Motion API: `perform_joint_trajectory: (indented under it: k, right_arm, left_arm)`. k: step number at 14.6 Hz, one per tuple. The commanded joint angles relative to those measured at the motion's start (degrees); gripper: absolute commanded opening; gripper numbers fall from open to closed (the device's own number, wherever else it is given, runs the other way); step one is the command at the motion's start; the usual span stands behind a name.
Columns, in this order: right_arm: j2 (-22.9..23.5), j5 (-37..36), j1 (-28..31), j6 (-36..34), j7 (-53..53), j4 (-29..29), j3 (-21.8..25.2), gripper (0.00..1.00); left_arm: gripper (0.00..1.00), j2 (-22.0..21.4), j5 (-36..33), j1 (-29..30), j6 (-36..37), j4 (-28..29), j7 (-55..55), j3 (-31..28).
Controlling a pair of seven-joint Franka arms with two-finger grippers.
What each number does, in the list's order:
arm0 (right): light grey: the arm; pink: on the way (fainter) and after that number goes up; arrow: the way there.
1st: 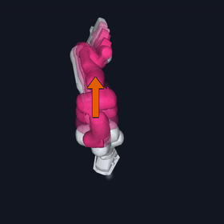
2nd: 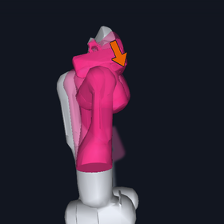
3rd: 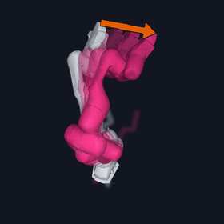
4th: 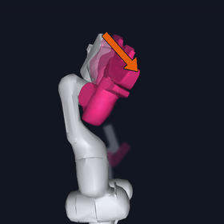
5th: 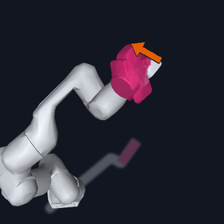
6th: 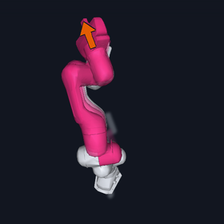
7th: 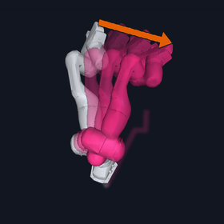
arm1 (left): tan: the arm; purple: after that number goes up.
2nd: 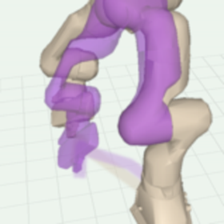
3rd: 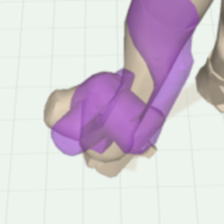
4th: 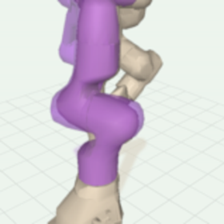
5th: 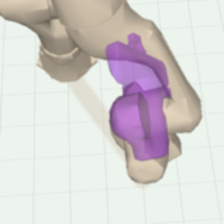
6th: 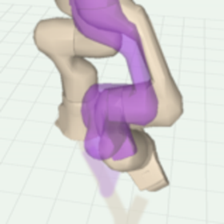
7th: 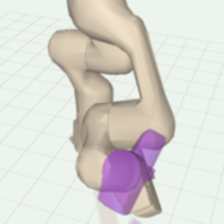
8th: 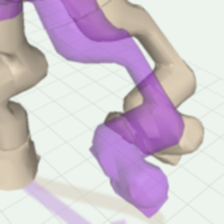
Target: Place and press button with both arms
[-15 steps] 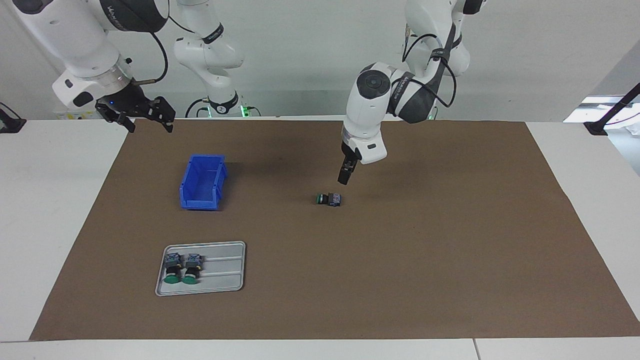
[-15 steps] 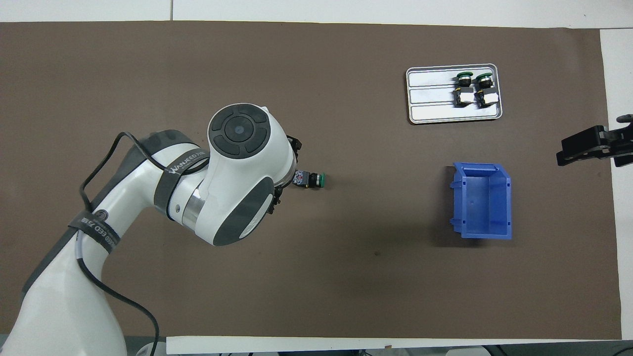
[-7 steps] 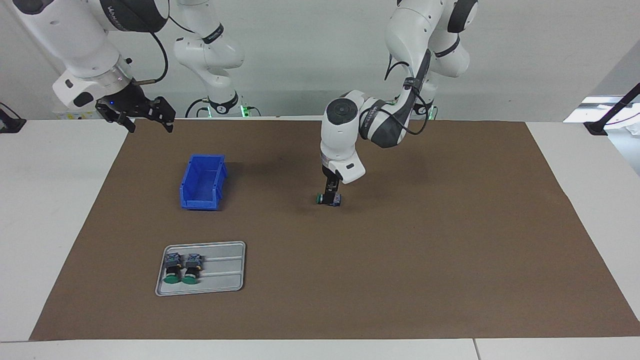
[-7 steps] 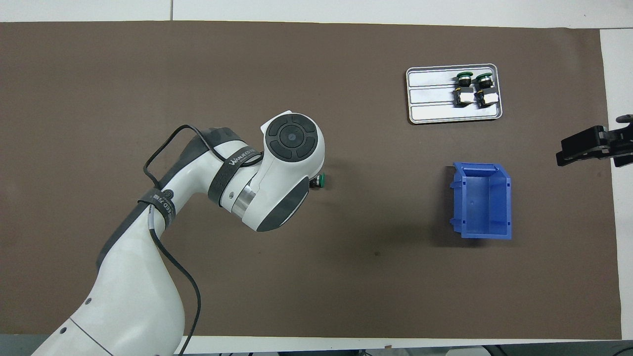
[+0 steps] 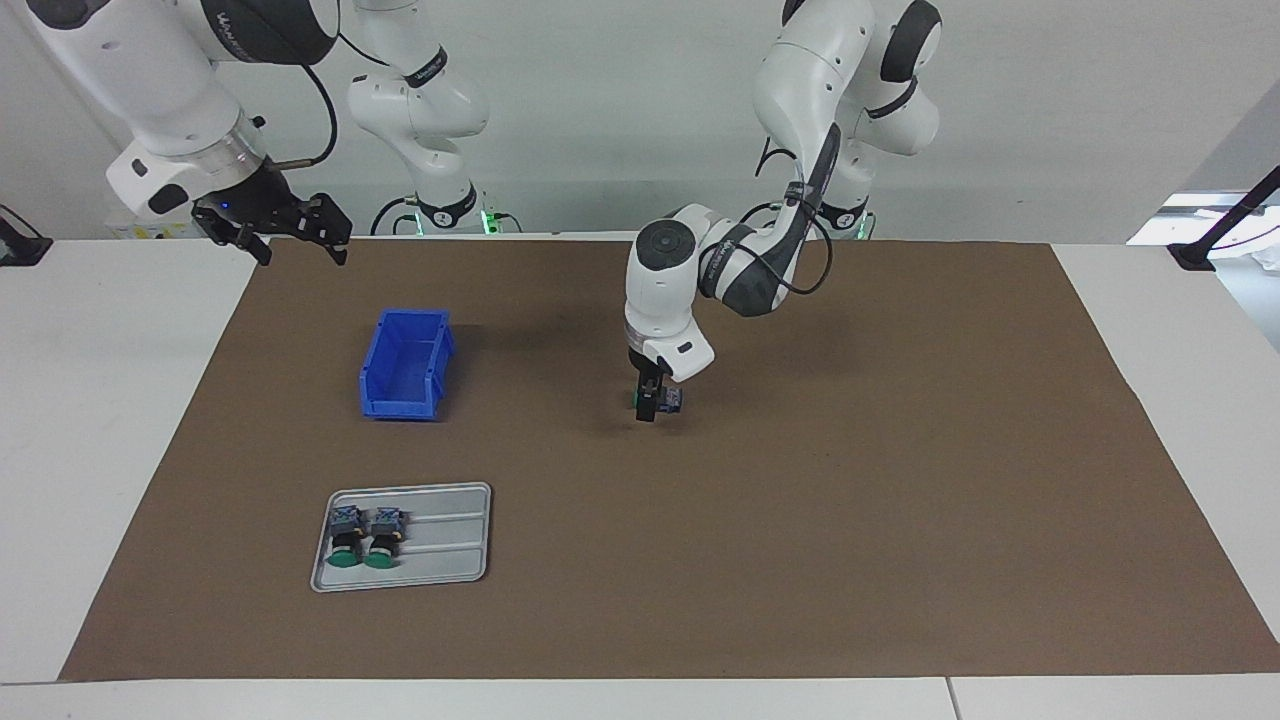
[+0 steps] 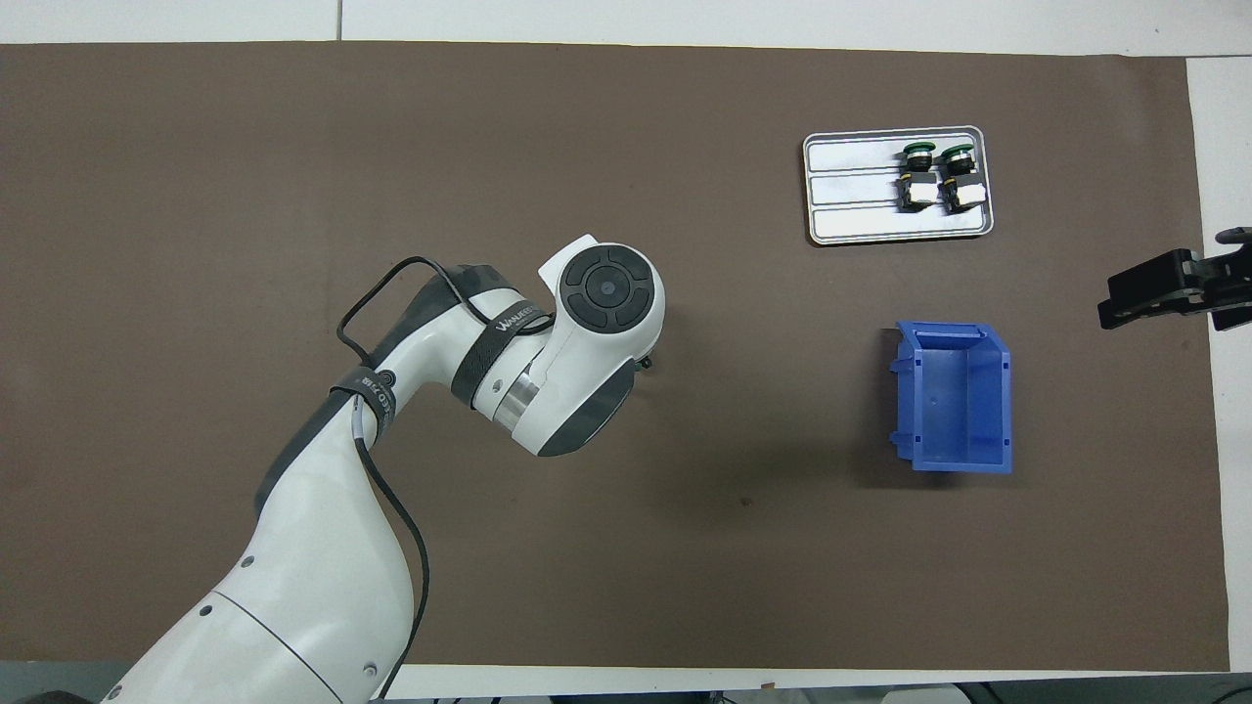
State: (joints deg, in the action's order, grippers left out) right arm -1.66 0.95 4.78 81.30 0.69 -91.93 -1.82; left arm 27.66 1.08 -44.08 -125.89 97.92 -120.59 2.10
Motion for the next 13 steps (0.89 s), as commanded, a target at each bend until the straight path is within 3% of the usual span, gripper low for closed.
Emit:
perform_joint_trajectory:
  k: [1, 4, 13]
  right_arm:
    - [-1.5, -0.2, 0.3, 0.9, 1.4, -1.9, -0.3, 0.99]
    - [-1.5, -0.2, 0.3, 0.9, 1.4, -1.9, -0.3, 0.99]
    - [-1.6, -0.2, 0.2, 0.8, 1.5, -1.9, -0.3, 0.99]
  left_arm:
    - [0.98, 1.0, -0.9, -0.7, -1.7, 0.3, -1.8, -0.7]
    - [0.78, 0.9, -0.9, -0.7, -1.5, 0.3, -1.7, -0.7]
    - [0.51, 0.9, -0.7, -0.9, -1.5, 0.3, -1.1, -0.7]
